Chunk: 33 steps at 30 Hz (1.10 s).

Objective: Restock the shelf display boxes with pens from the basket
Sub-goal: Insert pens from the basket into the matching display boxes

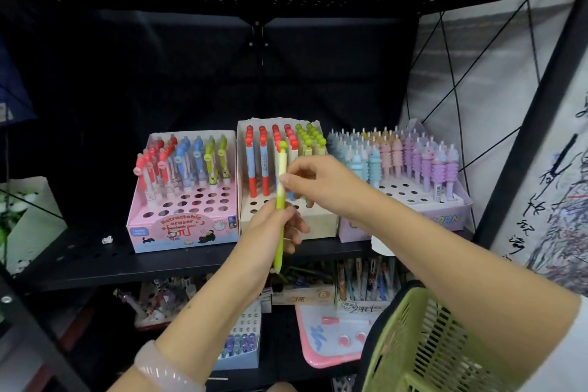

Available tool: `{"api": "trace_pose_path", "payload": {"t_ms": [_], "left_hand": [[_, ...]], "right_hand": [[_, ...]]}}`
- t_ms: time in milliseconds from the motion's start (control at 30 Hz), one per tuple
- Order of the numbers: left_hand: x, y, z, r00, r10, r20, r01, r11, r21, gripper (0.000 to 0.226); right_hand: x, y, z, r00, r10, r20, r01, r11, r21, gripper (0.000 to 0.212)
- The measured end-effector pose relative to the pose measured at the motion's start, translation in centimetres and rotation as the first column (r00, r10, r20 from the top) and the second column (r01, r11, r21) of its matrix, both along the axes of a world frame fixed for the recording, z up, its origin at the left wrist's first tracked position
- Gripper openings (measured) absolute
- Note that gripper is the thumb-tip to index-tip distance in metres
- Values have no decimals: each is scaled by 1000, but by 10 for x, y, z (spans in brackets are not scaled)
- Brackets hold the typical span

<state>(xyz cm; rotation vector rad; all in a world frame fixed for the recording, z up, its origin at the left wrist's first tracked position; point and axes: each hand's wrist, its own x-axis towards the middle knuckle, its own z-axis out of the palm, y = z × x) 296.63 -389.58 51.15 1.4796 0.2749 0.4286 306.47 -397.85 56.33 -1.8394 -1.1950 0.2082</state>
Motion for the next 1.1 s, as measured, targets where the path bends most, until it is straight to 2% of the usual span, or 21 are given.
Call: {"api": "trace_pose_path", "payload": {"t_ms": [67,133,233,300,400,567,633,800,933,1100], "left_hand": [[-2,2,-1,999,-18,-29,21,996,84,16],[-5,9,-5,996,-44,-71,55,986,155,18],[-13,16,-10,989,-60,-135,91,968,234,21],[-16,17,-14,987,-56,-152,94,962,255,23],[-18,17,-16,986,-50,-162,94,957,273,22],[-23,19,-16,987,-27,-157,70,960,273,20],[-25,20,-15,988,-13,-152,55,960,276,21],[-27,18,-15,989,-12,-146,53,958,283,20],[-27,8,-19,990,-8,-141,49,956,289,17],[-20,-39,-40,977,-115,-180,163,944,286,16]], "right_hand": [[4,-2,5,995,-87,-53,92,990,110,18],[11,-6,12,975,-191,-114,216,934,283,17],[22,-14,15,924,-382,21,338,840,424,17],[25,-14,10,885,-437,160,351,853,386,13],[26,-11,-5,848,-420,323,332,896,294,10],[30,-5,-11,793,-431,430,330,898,293,10],[31,-3,-12,808,-421,413,346,905,246,11],[33,0,-31,859,-322,399,379,923,-72,13],[28,-24,-27,898,-327,295,369,924,-101,21],[15,-89,-38,948,-253,192,290,937,-197,9]]}}
